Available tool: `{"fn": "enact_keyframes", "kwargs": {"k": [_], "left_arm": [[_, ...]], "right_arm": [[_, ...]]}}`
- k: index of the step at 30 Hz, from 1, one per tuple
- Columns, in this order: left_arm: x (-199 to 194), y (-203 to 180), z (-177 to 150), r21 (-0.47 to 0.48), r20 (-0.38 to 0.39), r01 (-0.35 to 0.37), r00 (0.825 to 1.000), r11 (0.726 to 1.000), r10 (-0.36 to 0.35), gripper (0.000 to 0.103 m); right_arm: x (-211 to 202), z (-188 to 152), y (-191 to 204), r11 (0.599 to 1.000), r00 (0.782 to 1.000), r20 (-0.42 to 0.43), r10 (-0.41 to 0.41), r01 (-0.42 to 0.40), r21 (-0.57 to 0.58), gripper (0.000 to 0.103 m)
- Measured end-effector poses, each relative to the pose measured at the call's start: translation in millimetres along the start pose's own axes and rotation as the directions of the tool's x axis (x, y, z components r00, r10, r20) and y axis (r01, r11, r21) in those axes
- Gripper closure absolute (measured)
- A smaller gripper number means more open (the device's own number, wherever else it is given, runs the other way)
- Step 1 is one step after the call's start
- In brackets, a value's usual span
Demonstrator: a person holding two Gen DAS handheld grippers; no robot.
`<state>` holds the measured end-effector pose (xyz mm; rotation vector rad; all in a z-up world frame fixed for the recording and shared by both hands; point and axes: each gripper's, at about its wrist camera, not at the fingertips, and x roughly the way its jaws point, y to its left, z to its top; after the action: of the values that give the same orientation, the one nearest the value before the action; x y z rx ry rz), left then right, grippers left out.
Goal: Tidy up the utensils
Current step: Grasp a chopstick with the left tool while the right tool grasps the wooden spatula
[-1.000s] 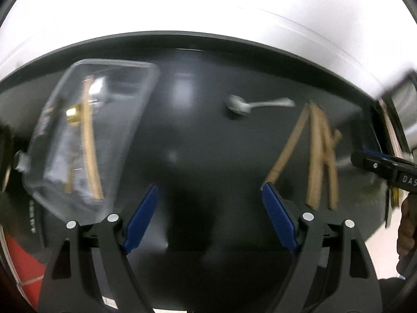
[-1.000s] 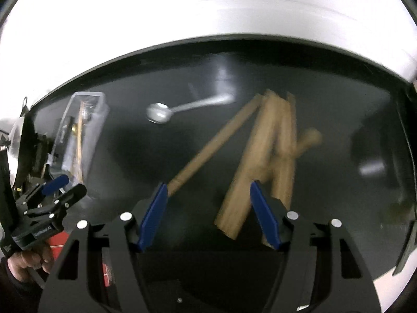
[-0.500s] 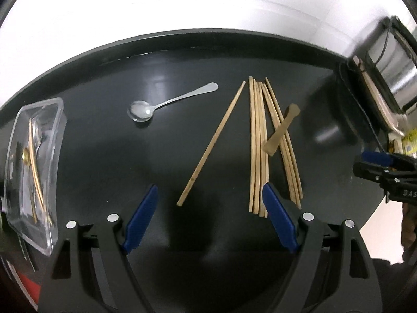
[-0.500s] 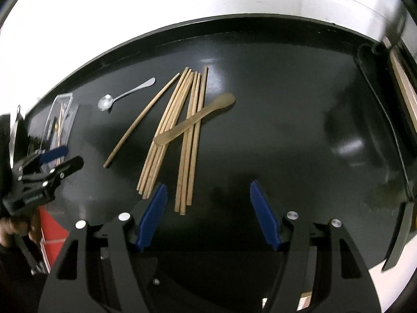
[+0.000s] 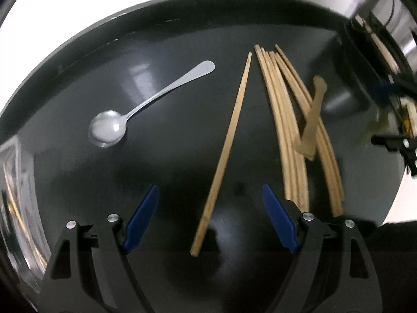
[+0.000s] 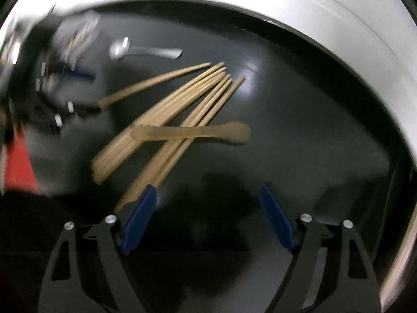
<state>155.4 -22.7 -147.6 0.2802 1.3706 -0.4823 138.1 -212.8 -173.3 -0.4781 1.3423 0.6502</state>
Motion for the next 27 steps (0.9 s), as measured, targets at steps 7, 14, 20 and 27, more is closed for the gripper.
{"fn": "enact_keyframes", "kwargs": {"k": [7, 14, 20, 27], "left_arm": [[20, -3, 12, 0.12, -0.01, 0.001, 1.0, 0.993, 0.001, 0.032], [21, -5, 18, 0.164, 0.022, -0.007, 1.0, 0.986, 0.003, 0.033], [19, -12, 20, 0.184, 0.051, -0.042, 0.998, 0.982, 0.033, 0.051], [16, -13, 23, 0.18, 0.024, -0.013, 1.0, 0.984, 0.009, 0.097]], "right_arm": [[39, 33, -2, 0.912, 0.997, -0.047, -0.059, 0.035, -0.408, 0.023], [54, 58, 3, 0.787, 0.994, -0.108, 0.026, -0.087, -0.61, 0.024], [48, 63, 3, 0.775, 0.99, -0.113, 0.085, -0.137, -0.617, 0.039], [35, 44, 16, 0.788, 0.99, -0.111, 0.086, -0.136, -0.601, 0.088]]}}
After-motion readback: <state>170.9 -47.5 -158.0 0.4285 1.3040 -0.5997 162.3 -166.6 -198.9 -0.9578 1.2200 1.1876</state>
